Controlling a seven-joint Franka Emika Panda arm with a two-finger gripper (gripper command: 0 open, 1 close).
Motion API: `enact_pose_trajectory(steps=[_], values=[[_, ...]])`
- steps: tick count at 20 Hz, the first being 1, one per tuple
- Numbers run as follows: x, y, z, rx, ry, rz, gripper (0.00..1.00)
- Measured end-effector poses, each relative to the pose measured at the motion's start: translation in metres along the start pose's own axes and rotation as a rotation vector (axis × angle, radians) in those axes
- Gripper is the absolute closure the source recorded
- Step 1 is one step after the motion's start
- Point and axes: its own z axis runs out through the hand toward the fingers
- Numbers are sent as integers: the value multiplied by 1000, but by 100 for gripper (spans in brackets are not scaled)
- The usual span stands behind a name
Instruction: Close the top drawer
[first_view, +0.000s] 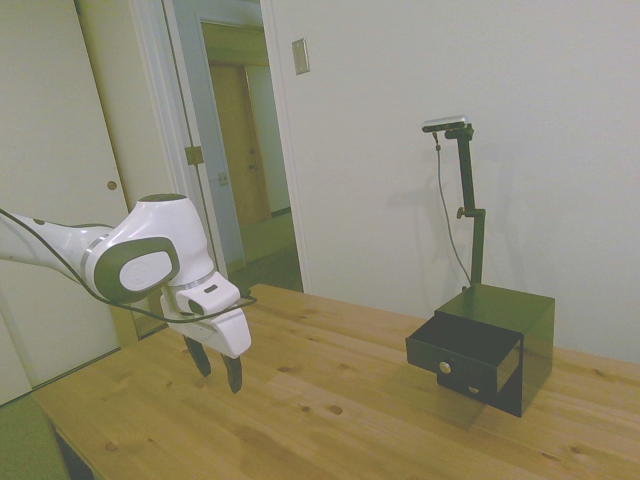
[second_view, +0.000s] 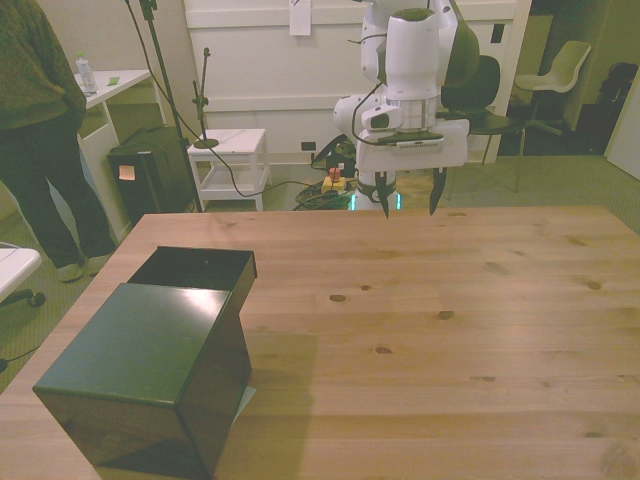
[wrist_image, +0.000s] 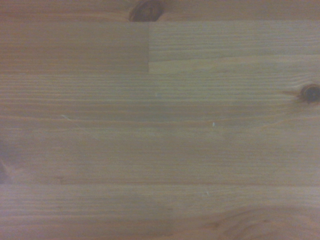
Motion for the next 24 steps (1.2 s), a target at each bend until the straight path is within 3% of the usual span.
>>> enact_pose_trajectory(steps=[3,9,16,24], values=[[-1,-1,1,-1,-3,11,0],[16,13,-2,15,-3,186,0],[89,76,-23,44,24,365,0],[183,116,-29,15,8,456,0]])
